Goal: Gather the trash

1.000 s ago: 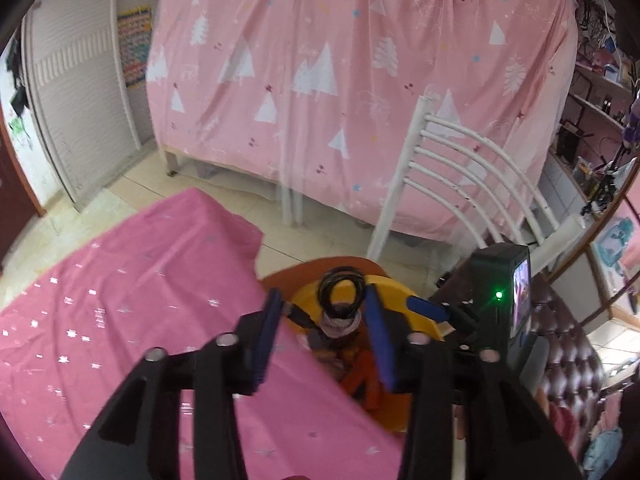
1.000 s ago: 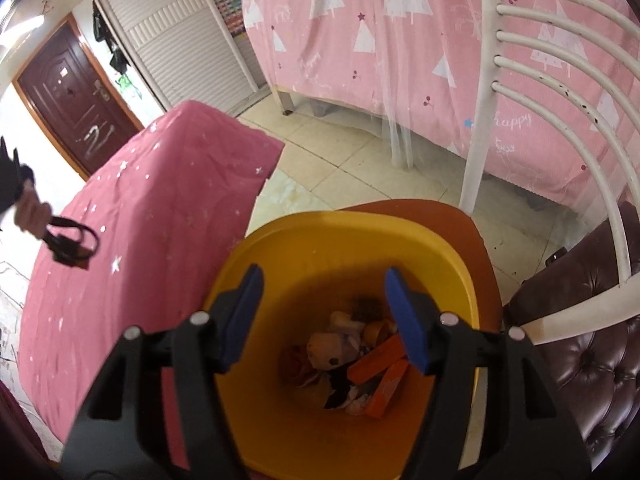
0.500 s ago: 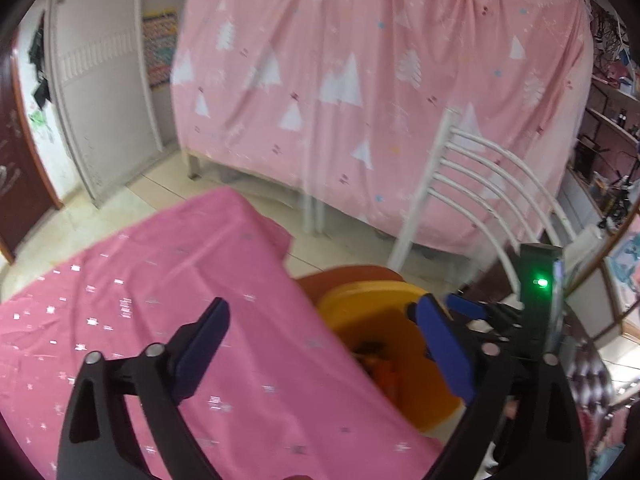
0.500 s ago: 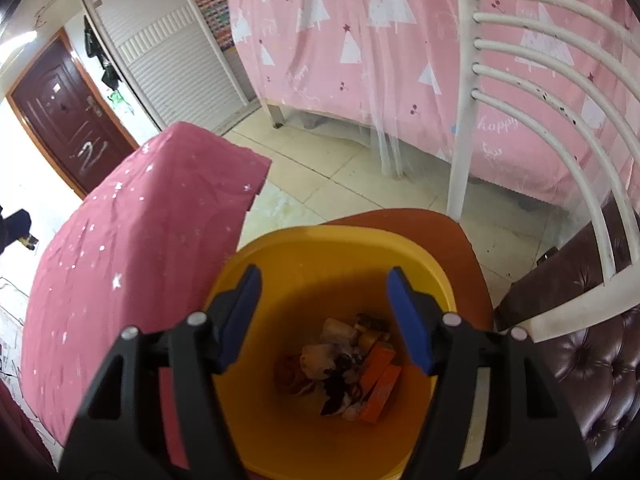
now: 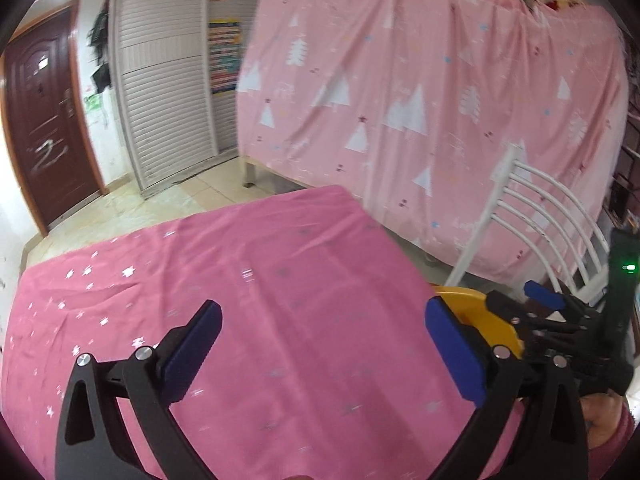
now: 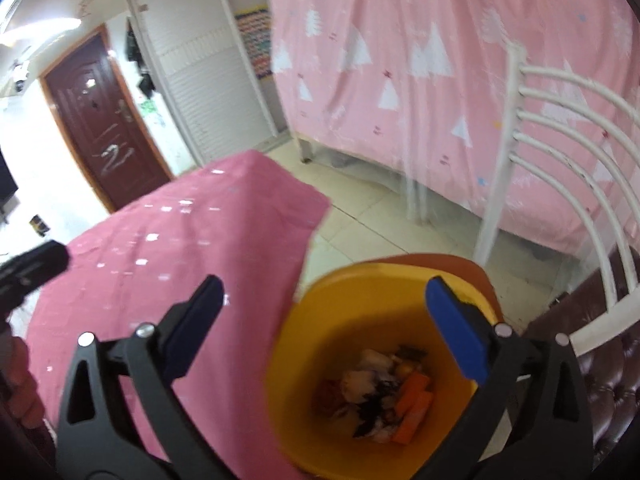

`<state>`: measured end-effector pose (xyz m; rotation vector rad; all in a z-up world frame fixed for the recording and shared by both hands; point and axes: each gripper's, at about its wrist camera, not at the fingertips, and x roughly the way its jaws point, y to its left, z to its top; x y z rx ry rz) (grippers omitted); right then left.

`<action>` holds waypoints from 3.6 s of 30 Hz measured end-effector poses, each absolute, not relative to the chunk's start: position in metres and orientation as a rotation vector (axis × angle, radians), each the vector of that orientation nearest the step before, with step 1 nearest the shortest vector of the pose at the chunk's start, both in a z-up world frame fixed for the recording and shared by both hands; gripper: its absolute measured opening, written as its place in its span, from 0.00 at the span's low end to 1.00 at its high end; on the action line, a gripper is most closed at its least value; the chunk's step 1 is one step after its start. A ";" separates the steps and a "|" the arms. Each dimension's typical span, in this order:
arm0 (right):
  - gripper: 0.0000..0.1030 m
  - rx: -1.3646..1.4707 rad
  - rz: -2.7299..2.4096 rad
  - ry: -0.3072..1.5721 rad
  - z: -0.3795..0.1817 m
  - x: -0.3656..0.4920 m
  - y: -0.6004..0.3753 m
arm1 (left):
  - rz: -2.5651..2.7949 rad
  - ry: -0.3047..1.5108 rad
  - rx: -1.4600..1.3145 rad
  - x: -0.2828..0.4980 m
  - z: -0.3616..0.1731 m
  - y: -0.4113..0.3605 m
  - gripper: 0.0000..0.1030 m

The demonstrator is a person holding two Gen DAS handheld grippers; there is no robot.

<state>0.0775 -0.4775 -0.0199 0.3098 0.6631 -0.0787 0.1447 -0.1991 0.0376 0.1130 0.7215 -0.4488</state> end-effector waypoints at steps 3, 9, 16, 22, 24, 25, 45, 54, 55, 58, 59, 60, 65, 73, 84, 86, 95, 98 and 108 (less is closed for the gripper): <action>0.94 0.266 -0.018 0.608 -0.006 0.076 -0.448 | -0.415 0.717 0.079 0.144 0.035 -0.170 0.92; 0.94 0.189 0.096 0.545 0.011 0.077 -0.388 | -0.332 0.676 0.063 0.136 0.035 -0.123 0.92; 0.94 0.128 0.196 0.526 0.018 0.079 -0.333 | -0.213 0.636 0.046 0.129 0.033 -0.070 0.92; 0.94 0.073 0.241 0.533 0.019 0.076 -0.302 | -0.151 0.630 0.020 0.126 0.026 -0.036 0.92; 0.94 0.058 0.244 0.539 0.017 0.075 -0.296 | -0.138 0.629 0.013 0.126 0.026 -0.030 0.92; 0.94 0.055 0.247 0.543 0.017 0.076 -0.295 | -0.134 0.627 0.005 0.125 0.026 -0.026 0.92; 0.94 0.010 0.262 0.559 0.008 0.071 -0.278 | -0.131 0.640 -0.030 0.119 0.020 -0.010 0.92; 0.94 0.012 0.262 0.560 0.007 0.071 -0.278 | -0.124 0.646 -0.037 0.120 0.020 -0.008 0.92; 0.94 0.012 0.262 0.559 0.007 0.071 -0.278 | -0.125 0.647 -0.037 0.120 0.019 -0.008 0.92; 0.94 0.012 0.262 0.559 0.007 0.071 -0.278 | -0.125 0.648 -0.035 0.120 0.019 -0.007 0.92; 0.94 0.013 0.262 0.559 0.007 0.071 -0.278 | -0.126 0.648 -0.035 0.120 0.019 -0.008 0.92; 0.94 0.012 0.263 0.559 0.007 0.071 -0.278 | -0.125 0.648 -0.036 0.120 0.019 -0.008 0.92; 0.94 0.011 0.263 0.559 0.007 0.071 -0.277 | -0.124 0.649 -0.035 0.120 0.019 -0.008 0.92; 0.94 0.007 0.264 0.559 0.006 0.069 -0.274 | -0.117 0.655 -0.038 0.122 0.014 -0.004 0.92; 0.94 0.008 0.264 0.559 0.006 0.070 -0.275 | -0.116 0.658 -0.039 0.122 0.014 -0.004 0.92; 0.94 0.008 0.264 0.560 0.006 0.070 -0.274 | -0.116 0.657 -0.038 0.121 0.013 -0.002 0.92; 0.94 0.009 0.264 0.559 0.006 0.070 -0.275 | -0.116 0.658 -0.039 0.121 0.014 -0.003 0.92; 0.94 0.010 0.264 0.560 0.006 0.070 -0.275 | -0.116 0.658 -0.039 0.121 0.014 -0.002 0.92; 0.94 0.008 0.265 0.560 0.006 0.070 -0.274 | -0.123 0.648 -0.043 0.119 0.014 -0.001 0.92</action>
